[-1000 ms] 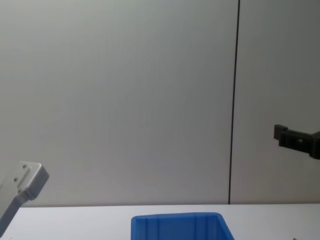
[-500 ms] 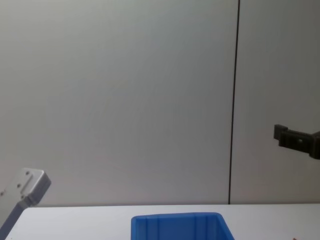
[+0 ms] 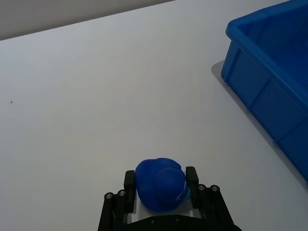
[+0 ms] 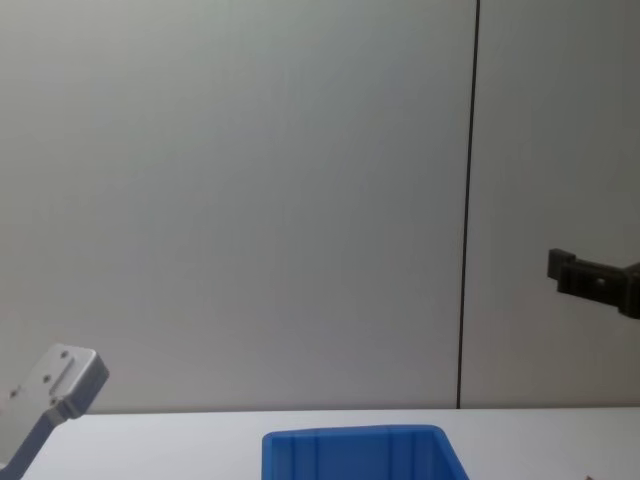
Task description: Pick up the two dolls from the table and place them into the box.
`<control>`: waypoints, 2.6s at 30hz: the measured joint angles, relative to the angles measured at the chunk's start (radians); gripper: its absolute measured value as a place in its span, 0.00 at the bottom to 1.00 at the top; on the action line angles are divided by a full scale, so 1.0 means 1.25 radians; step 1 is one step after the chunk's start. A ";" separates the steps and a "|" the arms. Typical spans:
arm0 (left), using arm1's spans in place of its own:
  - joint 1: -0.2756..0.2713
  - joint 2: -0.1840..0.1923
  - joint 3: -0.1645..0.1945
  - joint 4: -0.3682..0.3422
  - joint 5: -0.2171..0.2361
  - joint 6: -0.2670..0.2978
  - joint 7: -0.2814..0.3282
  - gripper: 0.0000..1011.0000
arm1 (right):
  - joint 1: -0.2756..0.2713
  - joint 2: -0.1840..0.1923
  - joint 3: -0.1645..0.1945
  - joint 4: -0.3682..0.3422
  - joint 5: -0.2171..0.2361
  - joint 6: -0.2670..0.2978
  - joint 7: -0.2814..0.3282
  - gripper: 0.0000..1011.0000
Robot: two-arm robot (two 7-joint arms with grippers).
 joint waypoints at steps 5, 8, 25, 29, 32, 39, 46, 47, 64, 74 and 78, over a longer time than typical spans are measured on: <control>-0.008 -0.005 0.001 0.014 0.012 -0.002 -0.007 0.60 | 0.000 0.000 0.000 0.000 0.000 0.000 0.000 0.99; -0.012 -0.007 0.001 0.020 0.017 -0.003 -0.010 0.59 | 0.000 0.000 0.000 0.000 0.000 0.000 0.000 0.99; -0.008 -0.004 -0.001 0.001 0.050 -0.021 -0.004 0.47 | 0.000 0.000 0.000 0.000 0.000 0.000 0.000 0.99; 0.000 0.003 -0.004 -0.032 0.063 -0.037 -0.002 0.45 | 0.000 0.000 0.000 0.000 0.000 0.000 0.000 0.99; 0.004 0.007 -0.006 -0.053 0.072 -0.049 -0.002 0.43 | 0.000 0.000 0.000 0.000 0.000 0.000 0.000 0.99; 0.011 0.015 -0.009 -0.095 0.092 -0.083 -0.009 0.38 | 0.000 0.000 0.000 0.000 0.000 0.000 0.000 0.99; 0.011 0.017 -0.010 -0.119 0.105 -0.121 -0.042 0.34 | 0.000 0.000 0.000 0.000 0.000 0.000 0.000 0.99; 0.010 0.017 -0.010 -0.122 0.107 -0.131 -0.053 0.33 | 0.000 0.000 0.000 0.000 0.000 0.000 0.000 0.99; -0.039 -0.010 -0.001 -0.091 0.111 -0.223 -0.217 0.28 | 0.000 0.000 0.000 0.000 0.000 0.000 0.000 0.99; -0.095 -0.044 0.012 -0.023 0.117 -0.254 -0.332 0.47 | 0.000 0.000 0.000 0.000 0.000 0.000 0.000 0.99; -0.118 -0.057 0.016 0.007 0.119 -0.259 -0.367 0.59 | 0.000 0.000 0.000 0.000 0.000 0.000 0.000 0.99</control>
